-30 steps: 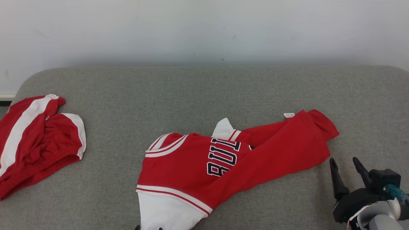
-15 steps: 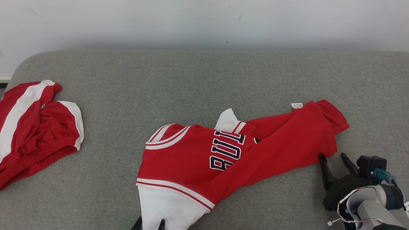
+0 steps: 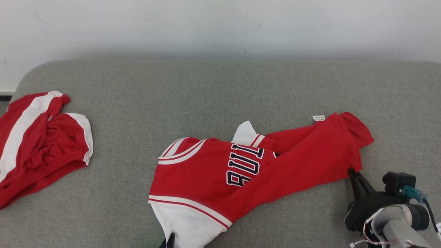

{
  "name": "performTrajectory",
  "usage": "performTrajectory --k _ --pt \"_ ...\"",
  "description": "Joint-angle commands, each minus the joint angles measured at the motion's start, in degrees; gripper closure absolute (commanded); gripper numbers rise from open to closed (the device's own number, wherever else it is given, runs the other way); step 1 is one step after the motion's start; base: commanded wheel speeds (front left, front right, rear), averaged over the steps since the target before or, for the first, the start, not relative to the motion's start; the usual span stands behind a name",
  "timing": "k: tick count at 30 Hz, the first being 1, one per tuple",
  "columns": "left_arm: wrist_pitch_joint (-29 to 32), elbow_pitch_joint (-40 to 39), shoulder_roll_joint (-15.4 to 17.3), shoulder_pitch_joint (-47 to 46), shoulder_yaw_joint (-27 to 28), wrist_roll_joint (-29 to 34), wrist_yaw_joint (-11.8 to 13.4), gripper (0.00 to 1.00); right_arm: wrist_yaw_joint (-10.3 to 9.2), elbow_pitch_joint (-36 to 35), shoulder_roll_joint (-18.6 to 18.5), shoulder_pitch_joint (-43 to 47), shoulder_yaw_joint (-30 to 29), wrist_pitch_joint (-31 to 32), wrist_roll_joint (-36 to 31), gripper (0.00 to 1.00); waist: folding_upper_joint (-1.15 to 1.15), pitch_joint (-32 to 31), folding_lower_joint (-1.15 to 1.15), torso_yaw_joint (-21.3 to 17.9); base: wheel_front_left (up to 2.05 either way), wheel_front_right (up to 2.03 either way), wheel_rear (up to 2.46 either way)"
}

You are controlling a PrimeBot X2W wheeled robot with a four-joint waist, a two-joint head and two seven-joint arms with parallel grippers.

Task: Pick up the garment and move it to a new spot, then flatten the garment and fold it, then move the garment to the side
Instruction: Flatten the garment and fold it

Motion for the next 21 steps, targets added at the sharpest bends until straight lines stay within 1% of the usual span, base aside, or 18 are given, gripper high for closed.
performTrajectory --k 1,3,8,13,14,17,19,21 --pt "0.0 -1.3 0.0 1.0 0.3 -0.1 -0.1 1.00 0.02 -1.6 -0.9 1.9 -0.1 -0.3 0.6 1.00 -0.01 -1.5 -0.01 0.2 0.00 0.00 0.00" --pt "0.0 -3.4 0.2 1.7 0.9 -0.1 -0.1 1.00 0.02 -4.9 -2.0 4.4 -0.1 -0.3 -0.5 1.00 -0.01 -2.7 -0.01 0.2 0.00 0.00 0.00" --pt "0.0 -10.1 0.5 3.3 2.6 0.1 0.0 1.00 0.02 -12.9 -2.7 10.1 -1.8 -0.3 -1.1 1.00 -0.01 -5.2 -0.01 -0.6 0.00 0.00 0.00" --pt "0.0 -15.5 2.0 1.3 3.5 -0.2 0.0 1.00 0.02 -19.3 -3.0 11.7 -2.1 -0.3 -1.8 1.00 -0.01 -6.2 -0.01 -2.2 0.00 0.00 0.00" --pt "0.0 -15.5 2.0 1.3 3.5 -0.2 0.0 1.00 0.02 -19.3 -3.0 11.7 -2.1 -0.3 -1.8 1.00 -0.01 -6.2 -0.01 -2.2 0.00 0.00 0.00" --pt "0.2 -17.6 3.7 -1.7 2.8 -1.5 0.0 1.00 0.02 -21.9 -3.5 10.1 -2.0 -0.2 -1.4 1.00 -0.01 -6.0 -0.01 -2.8 0.00 0.00 0.00" --pt "1.1 -18.5 5.9 -5.1 2.0 -1.7 0.0 1.00 0.02 -23.2 -3.6 8.2 -1.9 0.4 -0.5 1.00 -0.01 -5.4 -0.01 -3.1 0.00 0.00 0.00" --pt "2.2 -19.4 7.6 -9.4 0.8 -2.3 0.0 1.00 0.02 -24.0 -4.6 5.8 -1.4 1.0 -1.1 1.00 -0.01 -4.5 -0.01 -3.4 0.00 0.00 0.00"
